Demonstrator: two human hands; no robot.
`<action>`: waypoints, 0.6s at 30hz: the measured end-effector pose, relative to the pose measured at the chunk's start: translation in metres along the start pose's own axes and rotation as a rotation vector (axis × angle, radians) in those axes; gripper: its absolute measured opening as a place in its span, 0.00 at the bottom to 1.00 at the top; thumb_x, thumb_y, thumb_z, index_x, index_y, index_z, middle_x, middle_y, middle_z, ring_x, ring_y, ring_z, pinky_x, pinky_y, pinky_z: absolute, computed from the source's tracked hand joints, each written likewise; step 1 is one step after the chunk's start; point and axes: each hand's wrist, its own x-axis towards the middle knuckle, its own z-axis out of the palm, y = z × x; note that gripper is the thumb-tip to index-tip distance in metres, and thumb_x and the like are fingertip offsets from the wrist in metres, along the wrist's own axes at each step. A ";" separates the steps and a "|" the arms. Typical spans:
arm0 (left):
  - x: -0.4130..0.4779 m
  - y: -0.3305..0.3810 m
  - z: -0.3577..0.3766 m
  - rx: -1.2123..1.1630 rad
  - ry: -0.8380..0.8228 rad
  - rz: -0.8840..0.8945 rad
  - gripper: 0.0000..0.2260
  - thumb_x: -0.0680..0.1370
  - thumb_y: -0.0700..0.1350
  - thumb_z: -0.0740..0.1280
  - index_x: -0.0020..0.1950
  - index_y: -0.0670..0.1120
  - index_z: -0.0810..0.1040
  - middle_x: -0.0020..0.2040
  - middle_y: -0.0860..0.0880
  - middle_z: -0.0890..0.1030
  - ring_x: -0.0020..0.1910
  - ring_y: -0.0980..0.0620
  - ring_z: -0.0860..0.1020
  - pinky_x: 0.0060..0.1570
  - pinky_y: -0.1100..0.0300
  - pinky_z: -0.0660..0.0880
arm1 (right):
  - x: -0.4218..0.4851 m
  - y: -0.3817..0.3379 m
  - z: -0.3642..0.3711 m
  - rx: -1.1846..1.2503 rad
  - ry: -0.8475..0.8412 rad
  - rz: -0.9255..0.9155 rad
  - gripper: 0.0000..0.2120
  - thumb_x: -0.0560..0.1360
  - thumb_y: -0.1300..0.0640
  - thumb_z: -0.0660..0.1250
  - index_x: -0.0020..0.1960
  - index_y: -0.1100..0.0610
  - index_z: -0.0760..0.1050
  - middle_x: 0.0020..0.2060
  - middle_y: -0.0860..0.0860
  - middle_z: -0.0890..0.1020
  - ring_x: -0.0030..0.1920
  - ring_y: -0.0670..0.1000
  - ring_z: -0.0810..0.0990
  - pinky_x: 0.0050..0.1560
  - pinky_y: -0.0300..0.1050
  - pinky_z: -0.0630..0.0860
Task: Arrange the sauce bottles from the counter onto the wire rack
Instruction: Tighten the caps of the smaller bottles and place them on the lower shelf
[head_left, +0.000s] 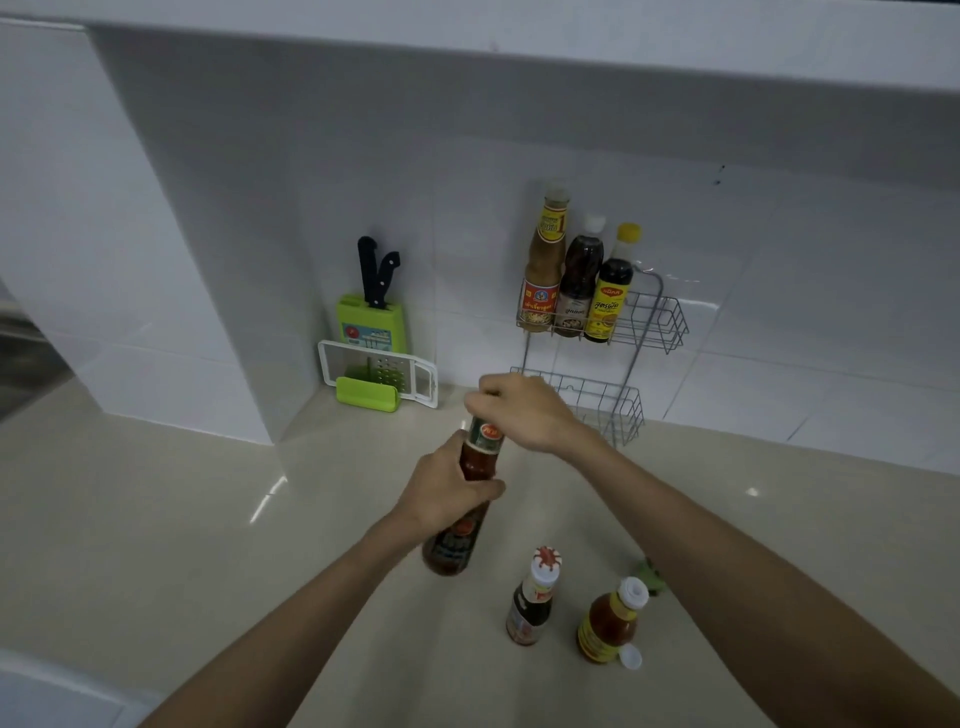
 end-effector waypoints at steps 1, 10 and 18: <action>0.000 -0.004 -0.002 -0.053 -0.074 -0.002 0.23 0.65 0.49 0.77 0.56 0.51 0.73 0.49 0.52 0.83 0.48 0.53 0.81 0.51 0.57 0.78 | 0.005 0.001 -0.010 -0.008 0.006 -0.014 0.15 0.72 0.46 0.62 0.31 0.53 0.70 0.31 0.50 0.76 0.34 0.50 0.74 0.35 0.44 0.67; 0.012 -0.023 0.026 -0.138 -0.079 -0.021 0.31 0.61 0.49 0.81 0.61 0.51 0.74 0.50 0.51 0.82 0.49 0.53 0.81 0.45 0.60 0.82 | 0.021 0.021 -0.048 0.275 0.142 0.058 0.23 0.68 0.34 0.68 0.39 0.55 0.75 0.35 0.47 0.77 0.34 0.47 0.75 0.33 0.41 0.68; 0.069 -0.026 0.039 -0.129 -0.185 -0.024 0.34 0.60 0.49 0.81 0.64 0.52 0.74 0.53 0.52 0.82 0.51 0.54 0.81 0.46 0.56 0.83 | 0.014 0.090 -0.014 0.483 -0.058 0.235 0.22 0.66 0.48 0.77 0.57 0.52 0.76 0.52 0.50 0.82 0.48 0.50 0.83 0.44 0.52 0.84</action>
